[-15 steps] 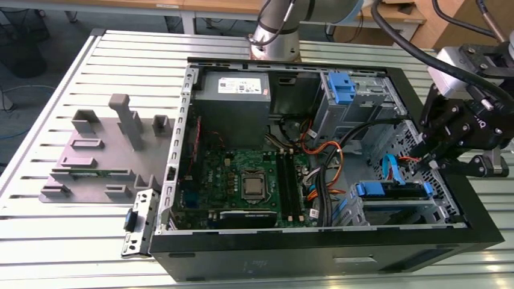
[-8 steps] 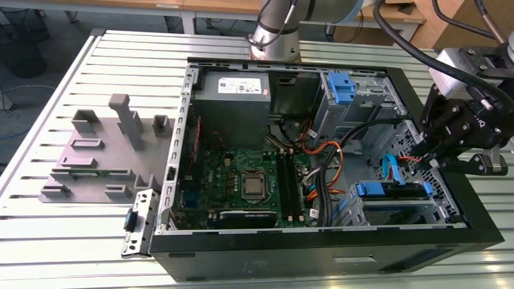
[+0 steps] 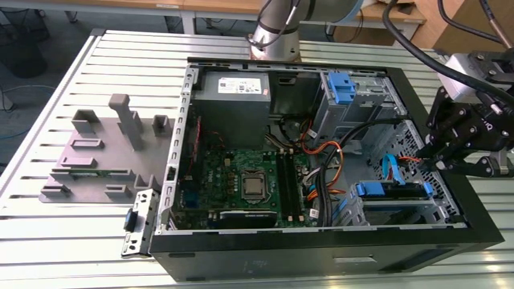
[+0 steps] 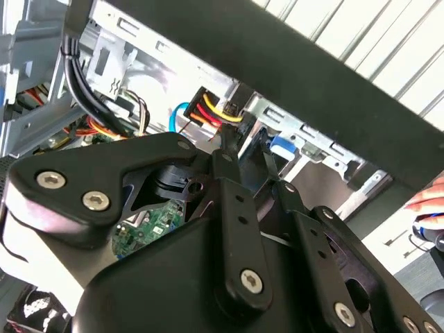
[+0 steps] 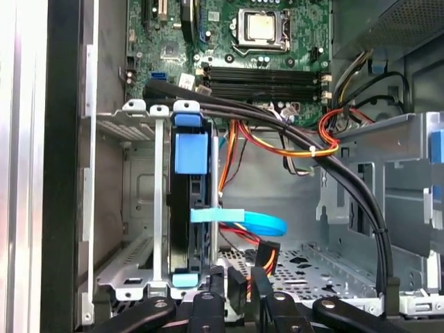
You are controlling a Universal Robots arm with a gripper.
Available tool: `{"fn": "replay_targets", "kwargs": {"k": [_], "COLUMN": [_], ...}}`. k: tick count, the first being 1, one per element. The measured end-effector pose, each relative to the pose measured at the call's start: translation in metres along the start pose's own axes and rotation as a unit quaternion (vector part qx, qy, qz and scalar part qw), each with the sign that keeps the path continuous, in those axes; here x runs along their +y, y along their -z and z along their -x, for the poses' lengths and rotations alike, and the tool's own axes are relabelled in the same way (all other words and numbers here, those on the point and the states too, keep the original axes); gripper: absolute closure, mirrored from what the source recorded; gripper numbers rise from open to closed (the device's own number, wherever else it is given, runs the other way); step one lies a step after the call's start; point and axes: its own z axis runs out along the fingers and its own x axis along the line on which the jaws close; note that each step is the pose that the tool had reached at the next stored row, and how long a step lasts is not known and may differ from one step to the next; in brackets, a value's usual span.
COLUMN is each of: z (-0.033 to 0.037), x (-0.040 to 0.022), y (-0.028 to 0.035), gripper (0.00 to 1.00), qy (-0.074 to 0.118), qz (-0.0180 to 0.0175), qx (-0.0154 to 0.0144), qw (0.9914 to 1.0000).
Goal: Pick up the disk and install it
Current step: 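Insert the second disk wire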
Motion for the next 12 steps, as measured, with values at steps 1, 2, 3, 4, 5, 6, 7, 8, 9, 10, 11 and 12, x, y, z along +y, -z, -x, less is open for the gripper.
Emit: {"fn": "replay_targets", "kwargs": {"k": [1, 2, 3, 4, 5, 6, 7, 8, 9, 10, 11, 12], "z": [-0.0001, -0.0001, -0.0002, -0.0002, -0.0003, -0.0004, -0.0004, -0.0004, -0.0004, -0.0004, -0.0004, -0.0005], "x": [-0.0013, -0.0026, -0.004, -0.0053, -0.0065, -0.0077, -0.0086, -0.009, -0.009, -0.009, -0.009, -0.0091], "y": [-0.0007, -0.0015, -0.0024, -0.0033, -0.0043, -0.005, -0.0051, -0.0051, -0.0051, -0.0052, -0.0054, -0.0065], "gripper": [0.7, 0.7, 0.7, 0.7, 0.7, 0.7, 0.7, 0.7, 0.7, 0.7, 0.7, 0.7], "qy": [0.0, 0.0, 0.0, 0.0, 0.0, 0.0, 0.0, 0.0, 0.0, 0.0, 0.0, 0.0], "qz": [0.0, 0.0, 0.0, 0.0, 0.0, 0.0, 0.0, 0.0, 0.0, 0.0, 0.0, 0.0], "qx": [0.0001, 0.0, 0.0001, 0.0, 0.0, 0.0, 0.0001, 0.0001, 0.0001, 0.0, 0.0, -0.0001], "qw": [1.0, 1.0, 1.0, 1.0, 1.0, 1.0, 1.0, 1.0, 1.0, 1.0, 1.0, 1.0]}}
